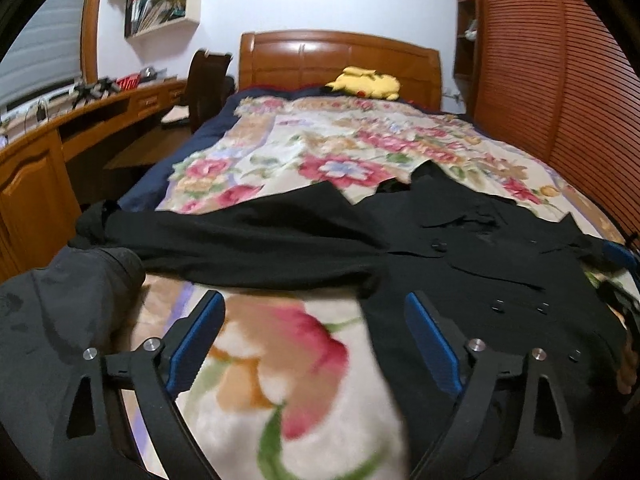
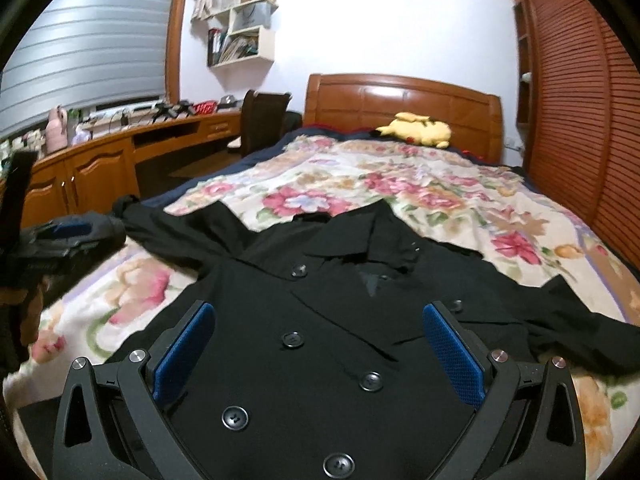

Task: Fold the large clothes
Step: 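Move the left tool to the coat sleeve cuff and close on it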

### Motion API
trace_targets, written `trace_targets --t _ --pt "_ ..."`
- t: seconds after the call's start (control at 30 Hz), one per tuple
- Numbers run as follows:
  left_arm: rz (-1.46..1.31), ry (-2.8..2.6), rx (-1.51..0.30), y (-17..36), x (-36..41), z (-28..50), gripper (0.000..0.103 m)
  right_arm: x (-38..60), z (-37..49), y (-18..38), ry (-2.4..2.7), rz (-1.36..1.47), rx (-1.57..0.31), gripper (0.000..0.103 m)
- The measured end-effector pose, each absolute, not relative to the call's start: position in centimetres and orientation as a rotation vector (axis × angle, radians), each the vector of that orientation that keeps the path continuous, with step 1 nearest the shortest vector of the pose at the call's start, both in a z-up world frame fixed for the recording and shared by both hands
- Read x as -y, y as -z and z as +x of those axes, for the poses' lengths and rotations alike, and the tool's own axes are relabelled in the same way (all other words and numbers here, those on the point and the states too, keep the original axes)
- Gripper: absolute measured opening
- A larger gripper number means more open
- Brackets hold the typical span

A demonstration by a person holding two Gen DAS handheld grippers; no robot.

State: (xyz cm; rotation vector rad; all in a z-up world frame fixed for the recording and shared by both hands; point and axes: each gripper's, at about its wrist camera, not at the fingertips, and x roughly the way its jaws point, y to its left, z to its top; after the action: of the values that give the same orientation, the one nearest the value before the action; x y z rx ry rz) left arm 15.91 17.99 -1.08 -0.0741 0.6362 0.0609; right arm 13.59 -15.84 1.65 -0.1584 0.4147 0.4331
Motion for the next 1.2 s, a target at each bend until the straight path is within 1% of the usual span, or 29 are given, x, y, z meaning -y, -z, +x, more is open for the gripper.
trace_targets --t 0.1,0.3,0.67,0.97,1.0,1.13,1.17,1.2 --pt "-0.091 -0.08 -0.671 2.2 -19.5 17.7 0.087 15.5 14.6 -1.3 -0.454 -0.184 -0.444 0.102" --pt "-0.153 -0.129 -0.727 4.0 -22.4 20.7 0.087 15.3 15.4 -1.5 -0.465 -0.221 -0.488 0.102" --pt "-0.261 -0.202 -0.819 6.1 -25.5 25.8 0.087 14.7 15.2 -2.3 -0.5 -0.22 -0.488 0.102" --pt "-0.296 -0.284 -0.924 9.8 -27.6 27.8 0.087 14.5 15.3 -1.9 -0.52 -0.24 -0.502 0.099" --pt "-0.308 -0.28 -0.935 10.3 -27.8 27.9 0.089 14.5 15.4 -1.9 -0.52 -0.239 -0.504 0.099" --pt "-0.352 -0.252 -0.93 10.5 -28.7 28.2 0.089 14.5 15.5 -2.0 -0.513 -0.244 -0.503 0.099" --pt "-0.358 -0.23 -0.923 10.4 -28.8 28.2 0.082 14.5 15.4 -2.0 -0.511 -0.246 -0.503 0.099" --pt "-0.36 -0.217 -0.922 10.3 -28.7 28.4 0.068 14.5 15.4 -2.0 -0.509 -0.248 -0.503 0.099"
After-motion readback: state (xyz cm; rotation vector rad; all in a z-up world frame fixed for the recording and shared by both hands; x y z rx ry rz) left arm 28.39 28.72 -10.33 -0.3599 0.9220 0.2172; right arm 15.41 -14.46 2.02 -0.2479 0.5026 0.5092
